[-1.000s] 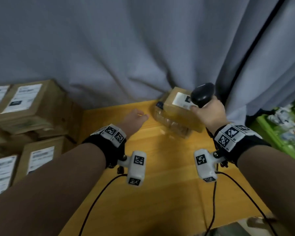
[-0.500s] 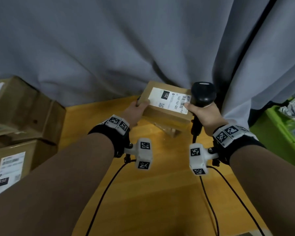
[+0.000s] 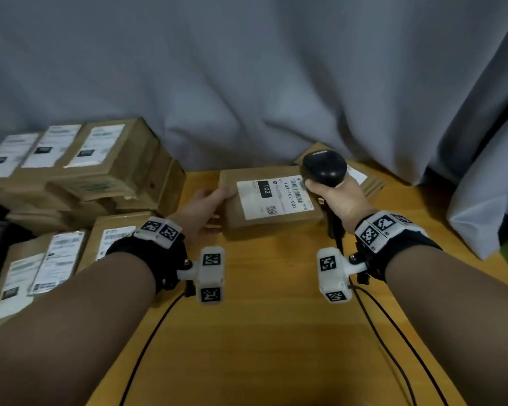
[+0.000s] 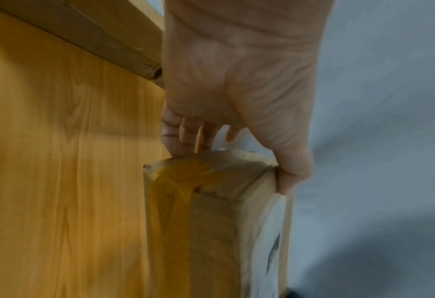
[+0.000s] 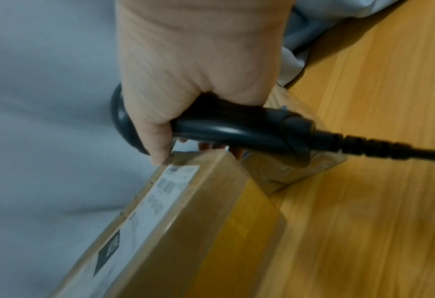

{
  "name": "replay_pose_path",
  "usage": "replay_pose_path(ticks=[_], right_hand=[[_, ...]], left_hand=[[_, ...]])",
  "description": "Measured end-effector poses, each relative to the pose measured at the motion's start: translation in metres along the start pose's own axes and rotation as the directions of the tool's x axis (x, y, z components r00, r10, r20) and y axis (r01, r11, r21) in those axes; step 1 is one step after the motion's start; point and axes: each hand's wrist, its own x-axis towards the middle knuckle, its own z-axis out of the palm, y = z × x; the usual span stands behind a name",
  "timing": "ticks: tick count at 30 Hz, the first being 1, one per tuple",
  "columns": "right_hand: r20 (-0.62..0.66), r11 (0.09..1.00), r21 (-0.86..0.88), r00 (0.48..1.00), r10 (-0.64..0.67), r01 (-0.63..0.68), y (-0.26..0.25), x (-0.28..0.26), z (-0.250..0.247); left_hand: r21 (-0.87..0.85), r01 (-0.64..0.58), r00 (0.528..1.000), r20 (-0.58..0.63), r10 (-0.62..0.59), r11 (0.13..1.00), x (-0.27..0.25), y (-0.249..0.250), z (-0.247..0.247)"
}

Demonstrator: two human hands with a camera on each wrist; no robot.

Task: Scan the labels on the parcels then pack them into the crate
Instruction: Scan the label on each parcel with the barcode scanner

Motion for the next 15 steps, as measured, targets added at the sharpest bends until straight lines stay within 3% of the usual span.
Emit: replay_pose_path(ticks=[3, 7, 9, 12, 15], right_hand=[[-0.061, 0.996, 0.085, 0.997, 0.038, -0.032, -0.014, -0.011, 0.026], [0.11, 0.977, 0.195, 0.992, 0.061, -0.082, -0.041, -0.031, 0.068], [0.128, 0.978, 0.21, 0.992, -0.018, -0.009, -0.052, -0.04, 0.089], [0.034, 0.985, 0.08, 0.987, -0.157, 0.154, -0.058, -0.052, 0.109], [0.041, 0.978, -0.014, 0.978, -0.207, 0.208, -0.055, -0.061, 0.118]], left_hand=[[-0.13, -0.087, 0.996, -0.033, 0.084, 0.988, -0.012, -0.003, -0.029], [-0.223, -0.174, 0.982, 0.035, 0.186, 0.959, -0.025, 0.001, -0.052], [-0.185, -0.204, 0.974, 0.064, 0.219, 0.961, -0.028, 0.003, -0.06], [-0.109, -0.197, 0.975, 0.079, 0.206, 0.974, -0.031, 0.006, -0.071], [-0.037, -0.189, 0.981, 0.036, 0.19, 0.981, -0.031, 0.006, -0.077]])
